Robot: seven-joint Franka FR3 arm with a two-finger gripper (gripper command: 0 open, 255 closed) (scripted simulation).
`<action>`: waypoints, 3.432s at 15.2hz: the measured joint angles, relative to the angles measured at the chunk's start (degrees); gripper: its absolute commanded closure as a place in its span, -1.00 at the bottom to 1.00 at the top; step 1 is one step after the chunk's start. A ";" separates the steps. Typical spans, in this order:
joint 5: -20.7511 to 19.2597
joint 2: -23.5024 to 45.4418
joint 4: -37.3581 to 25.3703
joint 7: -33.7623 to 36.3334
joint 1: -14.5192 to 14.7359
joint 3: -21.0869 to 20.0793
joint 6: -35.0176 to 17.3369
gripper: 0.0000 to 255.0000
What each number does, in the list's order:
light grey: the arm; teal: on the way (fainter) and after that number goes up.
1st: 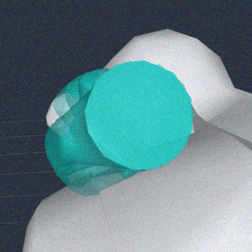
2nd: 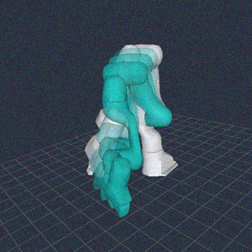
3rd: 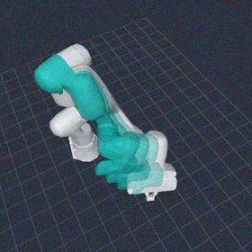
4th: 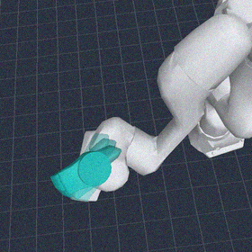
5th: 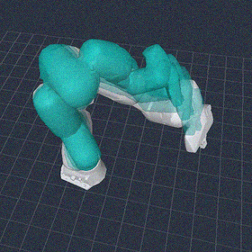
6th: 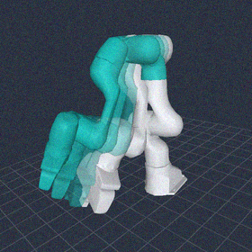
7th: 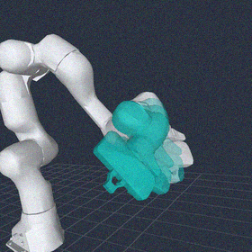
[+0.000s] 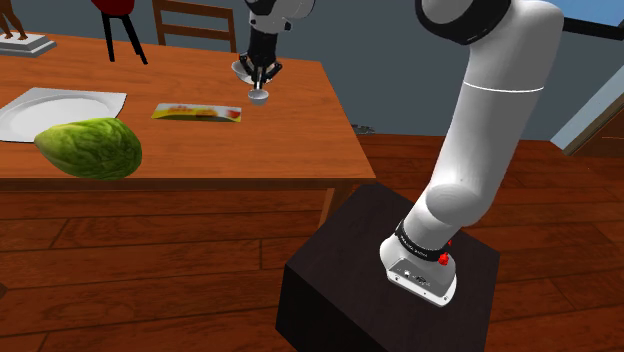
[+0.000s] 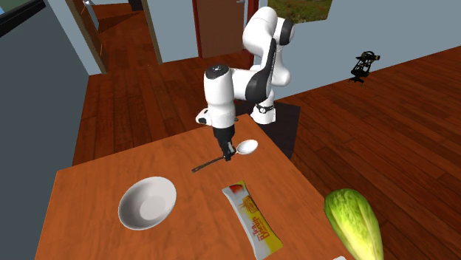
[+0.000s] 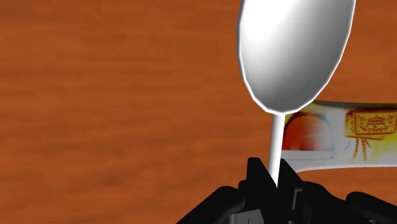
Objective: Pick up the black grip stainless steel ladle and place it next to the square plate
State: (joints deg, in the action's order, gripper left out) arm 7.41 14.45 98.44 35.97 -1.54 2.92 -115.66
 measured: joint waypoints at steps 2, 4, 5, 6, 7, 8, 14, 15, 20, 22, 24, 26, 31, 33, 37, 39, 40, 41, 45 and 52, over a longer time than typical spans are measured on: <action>-0.36 1.51 -2.27 2.65 1.58 -0.87 0.51 1.00; -0.69 2.93 -4.21 4.91 2.97 -1.57 0.81 1.00; -0.88 4.21 -5.90 6.19 3.76 -1.97 1.06 1.00; -1.06 5.21 -7.68 7.28 4.41 -2.27 1.76 1.00; -1.27 5.89 -9.09 8.38 5.09 -2.56 2.37 1.00; -1.50 7.63 -11.46 9.57 5.86 -2.89 2.86 1.00; -2.89 17.04 -25.98 16.23 10.44 -4.32 7.44 1.00; -3.11 18.74 -28.60 17.25 11.23 -4.50 8.29 1.00; -4.18 30.67 -48.30 21.69 14.81 -5.03 15.69 1.00; -4.23 31.16 -47.75 22.01 15.15 -5.06 14.66 1.00; -4.22 31.24 -46.33 21.98 15.18 -5.06 13.17 1.00; -4.20 30.49 -43.48 22.03 15.32 -5.07 11.06 1.00; -4.13 30.70 -39.93 21.67 15.19 -5.06 7.30 1.00; -4.10 30.69 -38.42 21.58 15.18 -5.07 5.82 1.00; -4.05 31.10 -36.16 21.37 15.16 -5.07 3.15 1.00; -4.04 31.25 -35.37 21.30 15.15 -5.06 2.15 1.00; -4.04 31.35 -35.31 21.31 15.16 -5.06 1.98 1.00; -4.04 31.35 -35.18 21.30 15.16 -5.06 1.85 1.00; -4.03 31.39 -35.12 21.30 15.16 -5.07 1.78 1.00; -4.03 31.39 -35.09 21.29 15.16 -5.07 1.76 -1.00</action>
State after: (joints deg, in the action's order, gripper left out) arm 3.38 45.84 63.35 57.26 13.62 -2.16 -113.90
